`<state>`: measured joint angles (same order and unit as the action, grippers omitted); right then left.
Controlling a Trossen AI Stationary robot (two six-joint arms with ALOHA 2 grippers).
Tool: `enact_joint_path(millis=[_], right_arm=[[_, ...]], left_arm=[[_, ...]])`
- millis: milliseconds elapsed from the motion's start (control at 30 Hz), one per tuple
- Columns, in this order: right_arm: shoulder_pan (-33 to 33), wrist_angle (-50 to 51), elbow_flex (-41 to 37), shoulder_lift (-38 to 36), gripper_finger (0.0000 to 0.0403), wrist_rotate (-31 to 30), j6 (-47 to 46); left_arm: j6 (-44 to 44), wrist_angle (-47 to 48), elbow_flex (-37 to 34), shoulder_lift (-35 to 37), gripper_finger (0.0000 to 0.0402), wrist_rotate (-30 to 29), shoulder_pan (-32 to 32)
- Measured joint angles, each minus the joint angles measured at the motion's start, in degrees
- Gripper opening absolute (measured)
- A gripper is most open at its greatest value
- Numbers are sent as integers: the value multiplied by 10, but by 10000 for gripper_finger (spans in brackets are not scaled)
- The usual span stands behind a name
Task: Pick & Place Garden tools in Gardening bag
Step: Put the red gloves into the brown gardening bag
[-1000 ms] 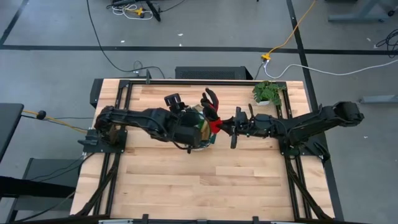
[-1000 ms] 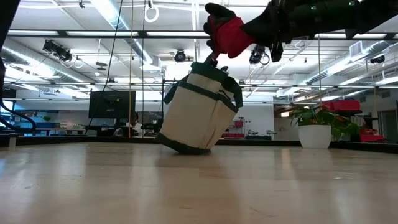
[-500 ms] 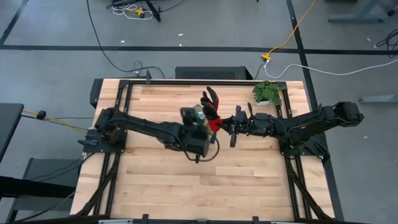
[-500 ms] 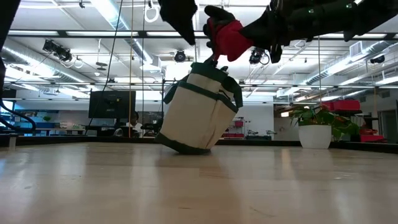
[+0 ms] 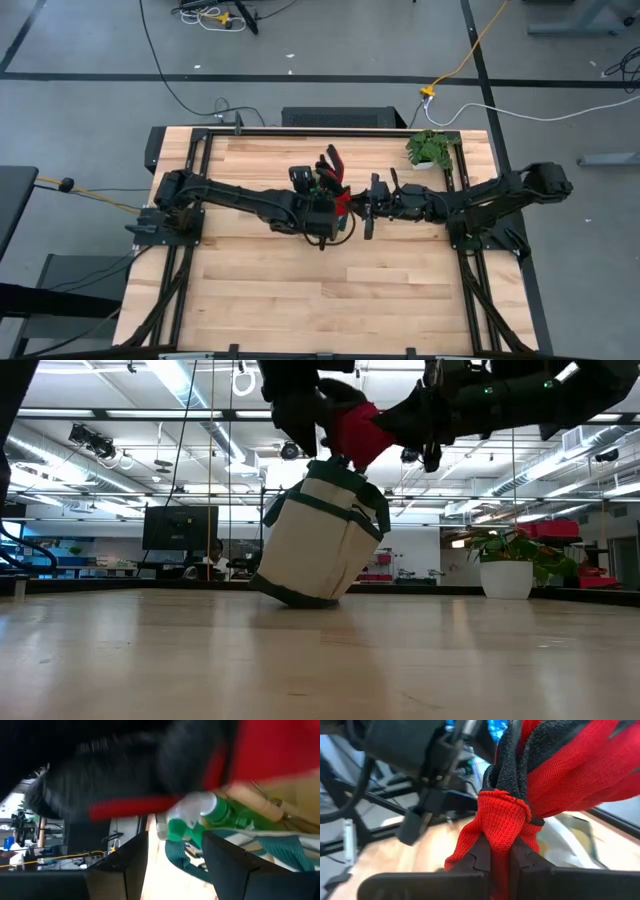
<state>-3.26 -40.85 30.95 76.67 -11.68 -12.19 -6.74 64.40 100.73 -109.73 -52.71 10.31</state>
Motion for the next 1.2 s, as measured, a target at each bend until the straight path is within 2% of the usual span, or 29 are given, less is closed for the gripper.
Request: enact_joint_path(millis=[100, 400, 833, 933, 1100, 1200], right_arm=[[9, -37, 1, 31, 15, 25, -1], [36, -77, 0, 90, 15, 46, -21], [43, -66, 1, 102, 15, 57, -19], [43, -55, 1, 102, 27, 57, -23], [42, -51, 2, 102, 27, 46, -23], [42, -52, 2, 102, 20, 45, -23]], left_arm=[[4, -12, 0, 0, 190, 4, -3], [38, -55, 0, 0, 190, 10, -3], [45, -71, 0, 0, 190, 32, -6], [45, -73, 0, 0, 190, 36, -6], [45, -72, 0, 0, 190, 34, -6], [44, -66, 0, 0, 190, 13, -4]])
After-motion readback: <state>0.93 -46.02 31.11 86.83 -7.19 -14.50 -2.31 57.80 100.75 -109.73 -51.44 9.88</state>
